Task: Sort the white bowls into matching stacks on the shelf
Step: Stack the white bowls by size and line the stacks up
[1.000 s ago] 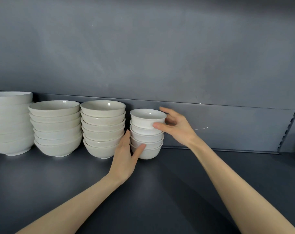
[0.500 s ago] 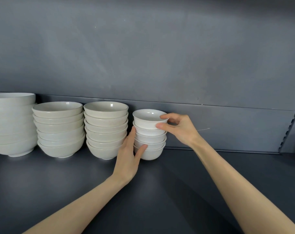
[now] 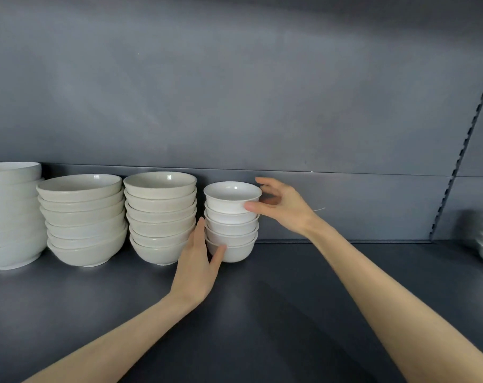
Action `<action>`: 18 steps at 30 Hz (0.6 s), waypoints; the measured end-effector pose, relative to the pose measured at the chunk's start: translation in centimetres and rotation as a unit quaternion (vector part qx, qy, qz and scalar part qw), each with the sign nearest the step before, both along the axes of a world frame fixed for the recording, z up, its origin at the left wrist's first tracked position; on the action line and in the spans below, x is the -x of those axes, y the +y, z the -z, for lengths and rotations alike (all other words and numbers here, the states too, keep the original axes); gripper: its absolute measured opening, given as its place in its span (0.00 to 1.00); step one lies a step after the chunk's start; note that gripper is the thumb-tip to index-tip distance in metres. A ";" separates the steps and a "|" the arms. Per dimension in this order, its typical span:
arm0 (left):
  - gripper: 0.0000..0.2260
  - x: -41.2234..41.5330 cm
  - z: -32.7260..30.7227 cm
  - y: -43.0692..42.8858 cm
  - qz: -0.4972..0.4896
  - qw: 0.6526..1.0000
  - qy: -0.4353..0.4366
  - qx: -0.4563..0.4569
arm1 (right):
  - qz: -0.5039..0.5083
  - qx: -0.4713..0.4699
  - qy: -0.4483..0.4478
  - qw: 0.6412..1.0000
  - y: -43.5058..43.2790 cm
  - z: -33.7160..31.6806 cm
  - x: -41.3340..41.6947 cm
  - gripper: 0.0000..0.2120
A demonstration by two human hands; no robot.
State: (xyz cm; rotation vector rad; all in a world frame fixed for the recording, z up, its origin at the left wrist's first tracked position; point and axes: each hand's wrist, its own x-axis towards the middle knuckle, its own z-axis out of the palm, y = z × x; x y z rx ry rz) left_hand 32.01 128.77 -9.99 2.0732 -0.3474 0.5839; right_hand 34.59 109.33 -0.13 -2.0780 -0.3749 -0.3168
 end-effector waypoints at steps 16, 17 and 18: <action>0.27 6.7 -10.9 -12.0 0.024 0.927 -0.089 -0.364 | 0.201 0.304 -0.027 0.931 -16.4 -3.8 10.5 0.28; 0.28 7.3 -11.6 -13.5 0.023 0.923 -0.100 -0.370 | 0.215 0.314 -0.031 0.924 -17.7 -4.0 11.5 0.29; 0.29 7.8 -12.2 -14.8 0.023 0.921 -0.110 -0.374 | 0.229 0.322 -0.034 0.918 -18.9 -4.1 12.3 0.29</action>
